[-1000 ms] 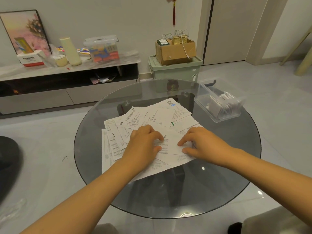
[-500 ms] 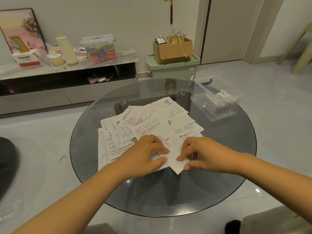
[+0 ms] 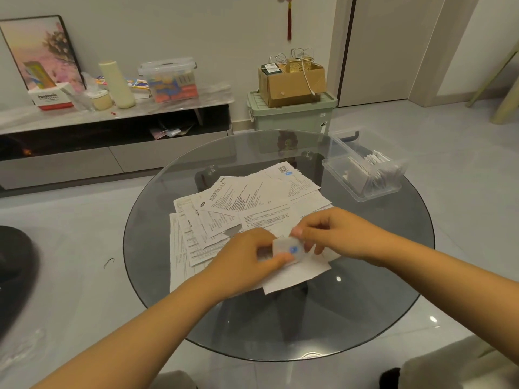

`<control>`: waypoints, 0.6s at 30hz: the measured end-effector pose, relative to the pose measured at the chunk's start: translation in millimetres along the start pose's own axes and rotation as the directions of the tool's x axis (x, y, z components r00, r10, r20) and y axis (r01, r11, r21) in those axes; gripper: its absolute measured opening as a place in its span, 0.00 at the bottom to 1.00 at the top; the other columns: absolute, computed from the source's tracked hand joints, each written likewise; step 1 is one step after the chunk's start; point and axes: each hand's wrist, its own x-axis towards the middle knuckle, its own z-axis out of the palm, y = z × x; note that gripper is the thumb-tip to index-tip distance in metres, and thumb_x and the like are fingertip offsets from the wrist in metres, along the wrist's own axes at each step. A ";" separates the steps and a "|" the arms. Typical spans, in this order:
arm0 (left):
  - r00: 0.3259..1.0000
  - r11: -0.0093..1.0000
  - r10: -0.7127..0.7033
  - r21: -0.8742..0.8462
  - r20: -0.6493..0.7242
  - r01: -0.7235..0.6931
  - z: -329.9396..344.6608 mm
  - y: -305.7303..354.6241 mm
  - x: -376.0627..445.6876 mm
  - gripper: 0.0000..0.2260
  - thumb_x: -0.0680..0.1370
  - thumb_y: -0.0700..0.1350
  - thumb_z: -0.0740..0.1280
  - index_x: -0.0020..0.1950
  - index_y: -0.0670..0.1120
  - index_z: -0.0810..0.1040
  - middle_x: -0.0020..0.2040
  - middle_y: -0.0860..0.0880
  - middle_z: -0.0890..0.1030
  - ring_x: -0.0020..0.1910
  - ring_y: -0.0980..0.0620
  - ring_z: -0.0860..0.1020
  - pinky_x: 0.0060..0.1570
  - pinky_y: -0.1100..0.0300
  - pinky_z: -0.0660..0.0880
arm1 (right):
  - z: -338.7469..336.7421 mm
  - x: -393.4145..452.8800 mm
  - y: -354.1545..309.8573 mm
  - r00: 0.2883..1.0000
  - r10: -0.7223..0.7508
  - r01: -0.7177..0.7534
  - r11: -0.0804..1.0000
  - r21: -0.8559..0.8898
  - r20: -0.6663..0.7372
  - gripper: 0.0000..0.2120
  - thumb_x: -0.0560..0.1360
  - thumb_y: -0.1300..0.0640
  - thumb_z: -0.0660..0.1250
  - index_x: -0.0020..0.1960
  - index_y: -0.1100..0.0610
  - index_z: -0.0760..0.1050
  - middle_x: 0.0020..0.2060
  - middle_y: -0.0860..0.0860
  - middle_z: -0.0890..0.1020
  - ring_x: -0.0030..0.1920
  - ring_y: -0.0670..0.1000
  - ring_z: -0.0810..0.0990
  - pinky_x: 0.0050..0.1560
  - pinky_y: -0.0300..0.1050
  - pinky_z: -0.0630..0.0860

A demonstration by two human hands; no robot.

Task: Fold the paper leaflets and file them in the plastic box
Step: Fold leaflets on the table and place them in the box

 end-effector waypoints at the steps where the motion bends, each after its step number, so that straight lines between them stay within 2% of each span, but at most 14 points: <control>1: 0.999 0.999 -0.026 -0.031 -0.034 0.025 0.3 -2.1 1.0 0.09 0.75 0.52 0.69 0.51 0.50 0.80 0.48 0.55 0.80 0.47 0.56 0.76 0.51 0.56 0.75 | 2.6 2.0 -1.0 0.999 0.017 -0.016 1.000 0.025 -0.033 0.12 0.78 0.52 0.62 0.51 0.57 0.80 0.44 0.51 0.83 0.38 0.42 0.79 0.44 0.38 0.77; 3: 0.996 0.996 -0.056 -0.073 -0.063 0.052 1.2 -4.6 2.1 0.11 0.74 0.49 0.70 0.56 0.53 0.77 0.52 0.57 0.79 0.50 0.58 0.77 0.53 0.59 0.75 | 8.1 6.2 0.2 0.995 0.008 -0.011 1.000 -0.021 -0.097 0.10 0.77 0.50 0.62 0.52 0.53 0.79 0.44 0.47 0.82 0.41 0.43 0.79 0.46 0.39 0.76; 5: 0.995 0.995 -0.066 -0.083 -0.077 0.060 3.2 -5.4 2.4 0.19 0.73 0.47 0.71 0.62 0.54 0.72 0.56 0.58 0.76 0.53 0.59 0.76 0.54 0.65 0.72 | 15.6 8.5 4.7 0.990 -0.004 -0.013 0.992 -0.126 -0.139 0.10 0.74 0.46 0.66 0.54 0.48 0.76 0.43 0.43 0.80 0.42 0.42 0.77 0.47 0.37 0.73; 8: 0.995 0.998 -0.057 -0.007 -0.084 0.057 7.2 -7.3 3.1 0.27 0.73 0.47 0.72 0.70 0.53 0.66 0.61 0.58 0.69 0.60 0.59 0.70 0.59 0.69 0.65 | 29.8 12.5 11.8 0.988 -0.003 -0.032 0.973 -0.227 -0.151 0.20 0.70 0.46 0.71 0.60 0.47 0.72 0.44 0.42 0.76 0.42 0.41 0.74 0.44 0.32 0.70; 10: 0.996 0.997 -0.062 0.036 -0.067 0.065 8.5 -8.5 4.7 0.29 0.74 0.49 0.71 0.72 0.52 0.64 0.65 0.55 0.67 0.64 0.57 0.67 0.62 0.67 0.63 | 35.7 14.5 14.1 0.987 -0.017 -0.029 0.958 -0.285 -0.158 0.25 0.68 0.45 0.72 0.62 0.48 0.70 0.46 0.43 0.74 0.44 0.42 0.71 0.44 0.34 0.67; 13: 0.992 0.989 -0.120 0.082 -0.043 0.123 5.7 -8.5 7.6 0.30 0.73 0.50 0.71 0.72 0.52 0.63 0.67 0.54 0.68 0.67 0.54 0.64 0.68 0.59 0.61 | 37.1 15.0 14.8 0.990 -0.020 -0.040 0.910 -0.414 -0.140 0.27 0.70 0.44 0.71 0.66 0.47 0.67 0.52 0.46 0.71 0.56 0.47 0.68 0.52 0.37 0.63; 15: 0.987 0.982 -0.162 0.099 -0.022 0.163 1.6 -7.9 9.6 0.30 0.72 0.50 0.72 0.71 0.52 0.65 0.66 0.54 0.69 0.66 0.53 0.65 0.68 0.54 0.62 | 37.3 13.7 13.1 0.992 -0.001 -0.056 0.896 -0.440 -0.127 0.27 0.72 0.46 0.68 0.69 0.47 0.64 0.57 0.48 0.70 0.60 0.48 0.65 0.56 0.39 0.63; 18: 0.980 0.977 -0.201 0.075 -0.011 0.201 -4.5 -8.7 13.0 0.30 0.69 0.50 0.75 0.69 0.52 0.68 0.61 0.53 0.72 0.61 0.53 0.69 0.64 0.55 0.67 | 37.6 13.1 11.6 0.993 0.025 -0.069 0.908 -0.413 -0.111 0.26 0.75 0.51 0.67 0.70 0.47 0.62 0.59 0.48 0.69 0.62 0.48 0.64 0.60 0.39 0.62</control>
